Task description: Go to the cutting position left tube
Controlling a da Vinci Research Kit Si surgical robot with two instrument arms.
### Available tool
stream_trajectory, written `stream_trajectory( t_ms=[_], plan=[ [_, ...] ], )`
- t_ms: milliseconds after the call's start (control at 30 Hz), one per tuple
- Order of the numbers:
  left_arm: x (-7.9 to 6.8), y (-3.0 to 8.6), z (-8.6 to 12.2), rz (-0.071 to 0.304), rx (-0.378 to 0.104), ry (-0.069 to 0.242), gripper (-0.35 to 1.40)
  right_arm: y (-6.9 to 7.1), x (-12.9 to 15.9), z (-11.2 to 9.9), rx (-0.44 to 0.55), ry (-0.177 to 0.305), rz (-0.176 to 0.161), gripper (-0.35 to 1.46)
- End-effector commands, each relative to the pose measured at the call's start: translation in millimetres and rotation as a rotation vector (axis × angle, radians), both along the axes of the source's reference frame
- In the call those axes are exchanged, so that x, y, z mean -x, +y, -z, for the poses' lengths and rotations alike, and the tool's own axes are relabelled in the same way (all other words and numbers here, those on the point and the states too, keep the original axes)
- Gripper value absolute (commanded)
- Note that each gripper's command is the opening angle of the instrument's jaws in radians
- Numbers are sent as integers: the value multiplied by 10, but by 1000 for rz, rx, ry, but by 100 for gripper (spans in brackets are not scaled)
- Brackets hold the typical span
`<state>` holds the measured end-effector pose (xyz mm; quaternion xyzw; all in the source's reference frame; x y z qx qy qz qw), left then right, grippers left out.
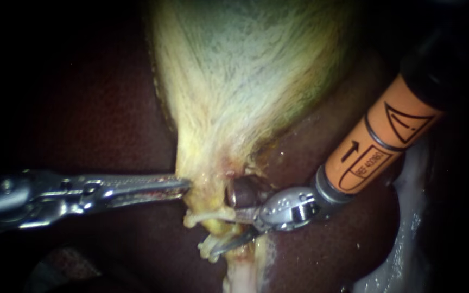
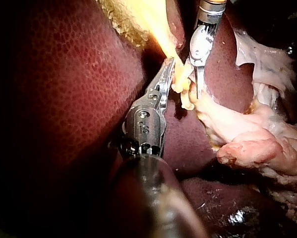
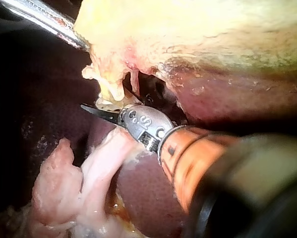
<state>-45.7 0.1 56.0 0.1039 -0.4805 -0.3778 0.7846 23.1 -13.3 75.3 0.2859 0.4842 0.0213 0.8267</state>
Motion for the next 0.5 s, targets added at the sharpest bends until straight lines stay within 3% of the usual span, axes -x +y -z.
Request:
stream_trajectory(
  t_ms=[33, 200, 500],
  plan=[
    [0, 0, 0, 1, 0, 1, -35, -1, -2, 0, -4, 1, 0, 126],
    [2, 0, -1, 2, 0, 1, -35, -7, -12, -6, -25, 8, 1, 125],
    [2, 1, -2, 2, 0, 1, -35, -4, -17, -9, -83, 14, -34, 125]
  ],
)
